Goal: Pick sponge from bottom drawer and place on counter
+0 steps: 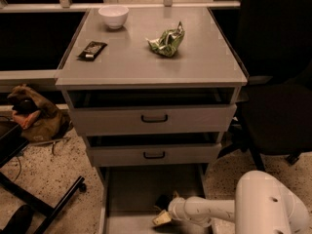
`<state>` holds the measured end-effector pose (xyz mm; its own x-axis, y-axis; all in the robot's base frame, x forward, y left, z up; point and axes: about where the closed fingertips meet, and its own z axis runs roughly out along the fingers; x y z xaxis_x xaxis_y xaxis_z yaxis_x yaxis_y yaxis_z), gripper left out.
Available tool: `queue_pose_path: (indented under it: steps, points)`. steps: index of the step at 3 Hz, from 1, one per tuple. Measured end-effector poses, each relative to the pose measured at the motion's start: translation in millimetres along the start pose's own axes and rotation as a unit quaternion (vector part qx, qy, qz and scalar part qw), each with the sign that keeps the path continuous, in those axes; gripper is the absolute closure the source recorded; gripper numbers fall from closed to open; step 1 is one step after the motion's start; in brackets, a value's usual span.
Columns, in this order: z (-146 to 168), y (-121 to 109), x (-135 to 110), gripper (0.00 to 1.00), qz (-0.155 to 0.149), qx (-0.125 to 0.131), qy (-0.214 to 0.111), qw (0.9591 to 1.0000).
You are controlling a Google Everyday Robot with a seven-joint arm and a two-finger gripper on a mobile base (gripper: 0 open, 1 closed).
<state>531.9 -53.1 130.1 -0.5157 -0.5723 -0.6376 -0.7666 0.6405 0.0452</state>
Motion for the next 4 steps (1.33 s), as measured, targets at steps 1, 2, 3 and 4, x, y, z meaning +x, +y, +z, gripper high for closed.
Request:
queue_pose_path:
  steps: [1,2,3,4]
  points:
    - [8.3,1.4,7.7,0.0,0.009,-0.005,0.006,0.9999]
    - [15.0,2.8,11.7,0.0,0.019,-0.015,0.007,0.9997]
    - [17.0,2.5,15.2,0.19,0.047,-0.033,-0.001,0.9983]
    - [17.1,4.5,15.1,0.42,0.046,-0.039,-0.001,0.9982]
